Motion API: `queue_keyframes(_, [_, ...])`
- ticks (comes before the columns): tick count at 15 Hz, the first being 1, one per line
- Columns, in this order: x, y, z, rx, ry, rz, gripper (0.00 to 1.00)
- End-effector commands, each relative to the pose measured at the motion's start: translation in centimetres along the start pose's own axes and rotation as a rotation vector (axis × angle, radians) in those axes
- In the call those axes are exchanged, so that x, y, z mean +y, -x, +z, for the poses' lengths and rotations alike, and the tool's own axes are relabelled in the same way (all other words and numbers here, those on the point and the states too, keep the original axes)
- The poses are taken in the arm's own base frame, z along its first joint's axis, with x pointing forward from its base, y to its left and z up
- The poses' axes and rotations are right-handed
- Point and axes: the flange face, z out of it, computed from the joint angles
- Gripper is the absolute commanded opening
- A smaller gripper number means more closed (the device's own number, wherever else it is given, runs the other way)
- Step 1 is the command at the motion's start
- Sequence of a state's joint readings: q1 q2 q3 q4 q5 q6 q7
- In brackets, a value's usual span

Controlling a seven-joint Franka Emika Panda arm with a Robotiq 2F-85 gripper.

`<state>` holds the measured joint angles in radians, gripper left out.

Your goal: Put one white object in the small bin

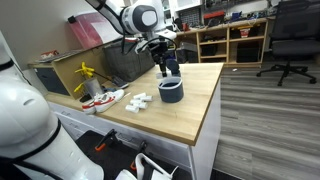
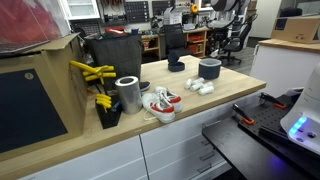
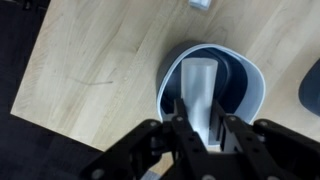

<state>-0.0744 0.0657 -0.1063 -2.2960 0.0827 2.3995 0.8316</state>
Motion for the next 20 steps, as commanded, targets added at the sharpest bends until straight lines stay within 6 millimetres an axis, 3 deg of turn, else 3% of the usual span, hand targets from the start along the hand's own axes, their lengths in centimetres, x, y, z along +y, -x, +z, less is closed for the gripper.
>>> queue_keyframes(1, [0.6,-1.3,2.0,0.028,-0.009,0.044,0.07])
queue_keyframes(5, [-0.5,-2.1,3.8,0.067,-0.055,0.058,0.07])
queue_keyframes(10, [-1.3,-0.9,6.4,0.062,-0.058,0.042,0.07])
queue_keyframes(11, [-1.5,-0.6,6.7,0.060,-0.059,0.038,0.18])
queue_keyframes(12, [-1.7,-0.5,6.8,0.063,-0.062,0.041,0.52])
queue_keyframes(13, [-1.9,-0.4,6.8,0.062,-0.065,0.030,0.53])
queue_keyframes(16, [-2.4,0.8,4.8,0.104,-0.095,-0.028,0.73])
queue_keyframes(19, [-3.6,3.5,1.3,0.164,-0.118,-0.144,0.97])
queue_keyframes(20, [-4.1,4.7,0.1,0.182,-0.114,-0.185,1.00])
